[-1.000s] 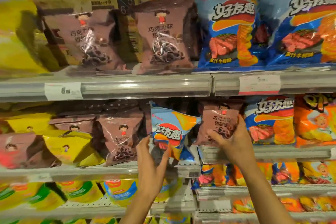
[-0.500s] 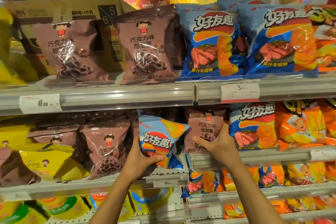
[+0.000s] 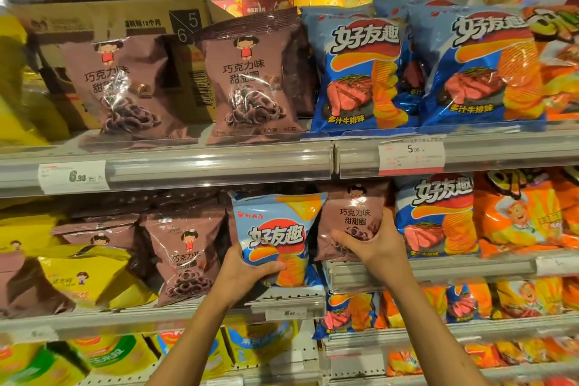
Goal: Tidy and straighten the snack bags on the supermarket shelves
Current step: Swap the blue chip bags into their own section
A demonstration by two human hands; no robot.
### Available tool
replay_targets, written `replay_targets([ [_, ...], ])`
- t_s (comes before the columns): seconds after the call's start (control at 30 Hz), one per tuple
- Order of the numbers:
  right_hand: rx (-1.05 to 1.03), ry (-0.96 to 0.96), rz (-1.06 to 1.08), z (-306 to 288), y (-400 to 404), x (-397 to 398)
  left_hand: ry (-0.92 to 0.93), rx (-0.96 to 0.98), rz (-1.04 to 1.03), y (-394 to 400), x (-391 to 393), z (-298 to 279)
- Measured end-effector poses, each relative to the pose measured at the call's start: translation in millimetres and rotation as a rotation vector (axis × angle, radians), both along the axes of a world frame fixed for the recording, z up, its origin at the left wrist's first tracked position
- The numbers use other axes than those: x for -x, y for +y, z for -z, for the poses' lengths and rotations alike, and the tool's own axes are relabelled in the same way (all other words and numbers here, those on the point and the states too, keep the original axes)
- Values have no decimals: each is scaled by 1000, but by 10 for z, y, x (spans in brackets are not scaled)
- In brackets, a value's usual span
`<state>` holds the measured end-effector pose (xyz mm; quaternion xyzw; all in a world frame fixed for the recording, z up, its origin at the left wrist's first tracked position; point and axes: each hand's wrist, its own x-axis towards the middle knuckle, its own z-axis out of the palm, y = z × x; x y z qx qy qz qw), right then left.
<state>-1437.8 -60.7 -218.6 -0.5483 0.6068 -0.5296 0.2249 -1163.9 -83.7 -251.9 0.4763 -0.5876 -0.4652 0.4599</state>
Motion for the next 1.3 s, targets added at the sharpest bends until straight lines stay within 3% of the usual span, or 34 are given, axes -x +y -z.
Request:
replay_targets([
  [0.33,83,22,80,-123,290,57,44,160,-158,416,96,-329],
  [0.6,55,-50,102,-118,783,579,76,138,-98,317,681,-575],
  [0.8,30,-113,175,-84,976,985,96,50,-164,67,1170,-625],
  [1.03,0,-139,224,-6,1104,1281,91,97,-13,14,1546,-552],
  [1.2,-34,-162,159,-3,1198,1287,11,147,51,6,1628,-492],
  [1.3,-48,-165,104,8,1214,1247,-34,201,191,6,1643,-514],
])
